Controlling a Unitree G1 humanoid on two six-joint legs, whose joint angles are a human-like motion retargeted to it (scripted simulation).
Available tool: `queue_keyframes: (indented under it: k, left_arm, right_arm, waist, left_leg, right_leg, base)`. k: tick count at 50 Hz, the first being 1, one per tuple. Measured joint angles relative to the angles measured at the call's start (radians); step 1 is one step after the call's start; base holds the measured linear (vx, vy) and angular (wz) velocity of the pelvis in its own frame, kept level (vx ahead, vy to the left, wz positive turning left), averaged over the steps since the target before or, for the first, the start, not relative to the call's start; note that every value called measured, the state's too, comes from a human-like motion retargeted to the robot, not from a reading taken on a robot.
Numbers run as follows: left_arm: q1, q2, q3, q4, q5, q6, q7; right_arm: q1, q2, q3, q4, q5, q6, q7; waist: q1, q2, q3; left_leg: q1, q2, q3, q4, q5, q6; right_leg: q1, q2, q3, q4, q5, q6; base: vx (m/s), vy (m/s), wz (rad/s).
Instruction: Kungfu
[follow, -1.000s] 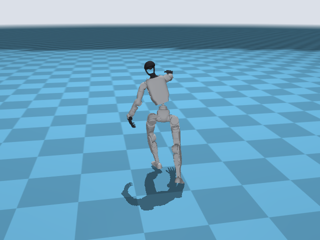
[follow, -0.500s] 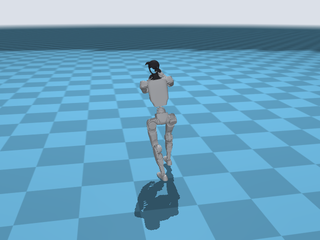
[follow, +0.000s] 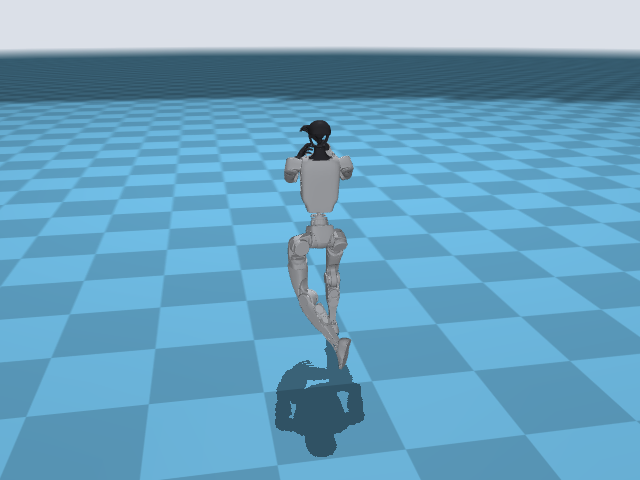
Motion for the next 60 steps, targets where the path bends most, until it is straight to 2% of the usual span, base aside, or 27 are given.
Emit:
queue_keyframes:
  k: [2, 5, 6, 7, 8, 10, 12, 13, 15, 17, 19, 21, 23, 25, 28, 30, 32, 35, 37, 40, 43, 45, 47, 50, 52, 56, 60]
  left_arm:
    - [0.106, 0.051, 0.052, 0.191, 0.146, 0.061, -0.044]
    - [0.295, 0.107, 0.061, 0.442, 0.330, 0.123, -0.078]
    - [0.363, 0.134, 0.063, 0.502, 0.400, 0.148, -0.058]
    - [0.433, 0.161, 0.074, 0.559, 0.474, 0.176, -0.034]
    - [0.506, 0.191, 0.104, 0.609, 0.557, 0.210, -0.003]
    - [0.646, 0.231, 0.185, 0.684, 0.704, 0.250, 0.041]
    - [0.807, 0.249, 0.271, 0.709, 0.789, 0.296, 0.064]
    - [0.886, 0.251, 0.311, 0.709, 0.803, 0.314, 0.062]
    - [1.027, 0.259, 0.347, 0.692, 0.769, 0.323, 0.019]
    - [1.130, 0.256, 0.347, 0.673, 0.737, 0.316, -0.046]
    - [1.260, 0.256, 0.321, 0.603, 0.719, 0.299, -0.137]
    - [1.391, 0.255, 0.305, 0.497, 0.714, 0.277, -0.254]
    - [1.491, 0.257, 0.295, 0.393, 0.709, 0.237, -0.397]
    - [1.565, 0.270, 0.271, 0.300, 0.706, 0.203, -0.543]
    - [1.638, 0.285, 0.258, 0.192, 0.724, 0.145, -0.699]
    - [1.683, 0.291, 0.254, 0.117, 0.726, 0.108, -0.770]
    - [1.705, 0.295, 0.241, 0.068, 0.734, 0.082, -0.818]
    - [1.715, 0.295, 0.218, 0.043, 0.748, 0.064, -0.849]
    - [1.696, 0.310, 0.222, 0.045, 0.764, 0.070, -0.906]
    - [1.609, 0.352, 0.270, 0.059, 0.811, 0.113, -1.033]
    - [1.528, 0.401, 0.349, 0.035, 0.934, 0.145, -1.032]
    - [1.449, 0.433, 0.405, 0.012, 0.965, 0.202, -0.916]
    - [1.356, 0.457, 0.445, -0.037, 0.930, 0.287, -0.714]
    - [1.180, 0.478, 0.464, -0.148, 0.750, 0.295, -0.397]
    - [1.024, 0.451, 0.426, -0.221, 0.626, 0.278, -0.289]
    - [0.735, 0.328, 0.283, -0.394, 0.318, 0.274, -0.275]
    - [0.504, 0.199, 0.147, -0.541, -0.046, 0.260, -0.272]
  right_arm:
    - [0.136, 0.055, 0.007, 0.071, 0.027, 0.026, 0.036]
    - [0.397, 0.074, -0.057, 0.221, 0.010, 0.057, 0.135]
    - [0.477, 0.082, -0.090, 0.290, -0.036, 0.070, 0.156]
    - [0.558, 0.090, -0.126, 0.358, -0.089, 0.086, 0.173]
    - [0.638, 0.097, -0.167, 0.422, -0.155, 0.109, 0.179]
    - [0.784, 0.093, -0.246, 0.563, -0.315, 0.160, 0.170]
    - [0.923, 0.080, -0.331, 0.707, -0.525, 0.194, 0.154]
    - [0.982, 0.075, -0.366, 0.774, -0.617, 0.226, 0.127]
    - [1.087, 0.065, -0.430, 0.888, -0.752, 0.255, 0.123]
    - [1.212, 0.045, -0.474, 0.919, -0.780, 0.254, 0.184]
    - [1.355, 0.023, -0.500, 0.892, -0.757, 0.251, 0.282]
    - [1.464, -0.001, -0.495, 0.846, -0.702, 0.235, 0.371]
    - [1.534, -0.021, -0.470, 0.804, -0.651, 0.208, 0.435]
    - [1.584, -0.029, -0.452, 0.771, -0.633, 0.189, 0.491]
    - [1.625, 0.006, -0.434, 0.740, -0.656, 0.188, 0.559]
    - [1.643, 0.026, -0.405, 0.714, -0.661, 0.181, 0.597]
    - [1.658, 0.045, -0.379, 0.685, -0.655, 0.167, 0.616]
    - [1.678, 0.080, -0.350, 0.650, -0.659, 0.145, 0.616]
    - [1.681, 0.092, -0.334, 0.634, -0.685, 0.136, 0.615]
    - [1.661, 0.087, -0.327, 0.637, -0.778, 0.126, 0.608]
    - [1.661, 0.098, -0.337, 0.665, -0.775, 0.136, 0.615]
    - [1.660, 0.118, -0.358, 0.693, -0.748, 0.167, 0.631]
    - [1.660, 0.146, -0.389, 0.731, -0.721, 0.206, 0.632]
    - [1.651, 0.193, -0.438, 0.813, -0.676, 0.274, 0.553]
    - [1.638, 0.221, -0.476, 0.867, -0.640, 0.319, 0.471]
    - [1.587, 0.246, -0.563, 0.878, -0.473, 0.348, 0.348]
    - [1.488, 0.221, -0.607, 0.770, -0.195, 0.335, 0.325]
  waist:
    - [-0.004, -0.037, -0.003]
    - [0.094, -0.047, -0.069]
    - [0.137, -0.049, -0.052]
    - [0.176, -0.049, -0.030]
    - [0.210, -0.044, 0.001]
    - [0.280, -0.040, 0.053]
    - [0.331, -0.073, 0.076]
    - [0.349, -0.092, 0.092]
    - [0.358, -0.122, 0.130]
    - [0.318, -0.156, 0.129]
    - [0.313, -0.168, 0.114]
    - [0.298, -0.158, 0.102]
    - [0.289, -0.169, 0.125]
    - [0.277, -0.191, 0.122]
    - [0.232, -0.181, 0.076]
    - [0.199, -0.151, 0.037]
    - [0.156, -0.133, -0.002]
    - [0.106, -0.137, -0.038]
    - [0.063, -0.136, -0.057]
    - [-0.005, -0.123, -0.091]
    - [-0.019, -0.125, -0.097]
    - [-0.024, -0.124, -0.089]
    - [-0.027, -0.125, -0.077]
    - [-0.021, -0.133, -0.073]
    - [-0.011, -0.136, -0.079]
    - [0.017, -0.121, -0.077]
    - [0.053, -0.106, -0.070]
  left_leg:
    - [-0.171, 0.008, 0.019, 0.287, -0.027, 0.000]
    - [-0.532, -0.001, -0.047, 0.594, -0.225, 0.000]
    - [-0.629, 0.018, -0.095, 0.629, -0.276, 0.000]
    - [-0.715, 0.071, -0.131, 0.648, -0.322, 0.019]
    - [-0.779, 0.190, -0.139, 0.636, -0.355, 0.077]
    - [-0.900, 0.371, -0.097, 0.470, -0.374, 0.217]
    - [-0.987, 0.394, -0.127, 0.114, -0.270, 0.247]
    - [-1.003, 0.379, -0.182, -0.101, -0.164, 0.233]
    - [-1.003, 0.363, -0.210, -0.448, -0.081, 0.302]
    - [-1.079, 0.304, -0.266, -0.579, -0.265, 0.399]
    - [-1.124, 0.321, -0.179, -0.573, -0.349, 0.416]
    - [-1.202, 0.360, -0.208, -0.346, -0.361, 0.421]
    - [-1.231, 0.360, -0.235, -0.044, -0.303, 0.401]
    - [-1.189, 0.362, -0.167, 0.213, -0.283, 0.315]
    - [-1.114, 0.438, -0.066, 0.633, -0.389, 0.304]
    - [-1.078, 0.423, -0.101, 0.881, -0.408, 0.234]
    - [-1.028, 0.321, -0.111, 1.059, -0.409, 0.127]
    - [-0.923, 0.182, -0.045, 1.242, -0.408, 0.037]
    - [-0.896, 0.107, -0.037, 1.311, -0.401, 0.010]
    - [-0.922, 0.059, -0.049, 1.355, -0.405, 0.000]
    - [-0.944, 0.048, -0.086, 1.293, -0.418, 0.022]
    - [-0.957, 0.070, -0.115, 1.239, -0.439, 0.061]
    - [-0.958, 0.131, -0.133, 1.174, -0.475, 0.122]
    - [-0.977, 0.203, -0.136, 1.030, -0.511, 0.172]
    - [-1.000, 0.237, -0.127, 0.914, -0.533, 0.205]
    - [-1.057, 0.267, -0.135, 0.673, -0.524, 0.250]
    - [-1.095, 0.253, -0.202, 0.442, -0.480, 0.272]
  right_leg:
    - [0.062, 0.010, 0.027, -0.015, -0.020, -0.009]
    - [0.079, 0.109, 0.107, -0.038, -0.040, -0.022]
    - [0.125, 0.147, 0.104, -0.060, -0.038, -0.036]
    - [0.175, 0.190, 0.099, -0.083, -0.037, -0.054]
    - [0.229, 0.244, 0.093, -0.108, -0.035, -0.080]
    - [0.299, 0.315, 0.118, -0.128, -0.036, -0.110]
    - [0.335, 0.326, 0.190, -0.133, -0.041, -0.116]
    - [0.352, 0.321, 0.219, -0.128, -0.047, -0.116]
    - [0.390, 0.297, 0.237, -0.129, -0.056, -0.116]
    - [0.390, 0.246, 0.190, -0.143, -0.057, -0.115]
    - [0.379, 0.239, 0.189, -0.129, -0.073, -0.113]
    - [0.364, 0.255, 0.200, -0.117, -0.090, -0.116]
    - [0.385, 0.257, 0.229, -0.109, -0.107, -0.116]
    - [0.391, 0.249, 0.262, -0.101, -0.124, -0.116]
    - [0.381, 0.270, 0.273, -0.101, -0.150, -0.116]
    - [0.367, 0.299, 0.273, -0.112, -0.165, -0.116]
    - [0.349, 0.304, 0.277, -0.130, -0.179, -0.114]
    - [0.342, 0.285, 0.293, -0.159, -0.191, -0.100]
    - [0.327, 0.275, 0.280, -0.154, -0.209, -0.093]
    - [0.277, 0.268, 0.252, -0.126, -0.243, -0.089]
    - [0.281, 0.274, 0.254, -0.126, -0.259, -0.084]
    - [0.293, 0.287, 0.251, -0.129, -0.271, -0.088]
    - [0.317, 0.306, 0.249, -0.135, -0.285, -0.094]
    - [0.349, 0.326, 0.263, -0.140, -0.303, -0.092]
    - [0.361, 0.335, 0.272, -0.141, -0.313, -0.085]
    - [0.384, 0.347, 0.302, -0.139, -0.321, -0.056]
    - [0.404, 0.327, 0.364, -0.128, -0.315, -0.020]
  base:
    - [0.77, -0.25, -0.80]
    - [0.84, -0.35, -1.71]
    - [0.64, -0.49, -2.28]
    - [0.68, -0.67, -2.38]
    - [0.65, -0.56, -2.32]
    - [0.54, -0.22, -2.22]
    - [0.53, 0.03, -1.96]
    - [0.40, 0.04, -1.41]
    - [0.26, -0.02, -0.52]
    - [0.30, -0.07, 0.54]
    - [0.40, -0.03, 0.14]
    - [0.33, -0.01, -0.22]
    - [0.20, -0.04, -0.53]
    - [0.24, -0.07, -0.20]
    - [0.37, -0.11, 0.30]
    - [0.24, -0.12, 0.39]
    - [0.14, -0.08, 0.71]
    - [0.21, -0.03, 0.81]
    - [0.16, -0.10, 1.15]
    - [0.14, -0.12, 0.99]
    - [0.23, -0.15, 0.07]
    - [0.17, -0.16, -0.08]
    - [0.24, -0.17, -0.11]
    - [0.18, -0.12, -0.38]
    - [0.27, -0.04, -0.59]
    - [0.26, 0.06, -0.89]
    - [0.29, 0.21, -1.69]
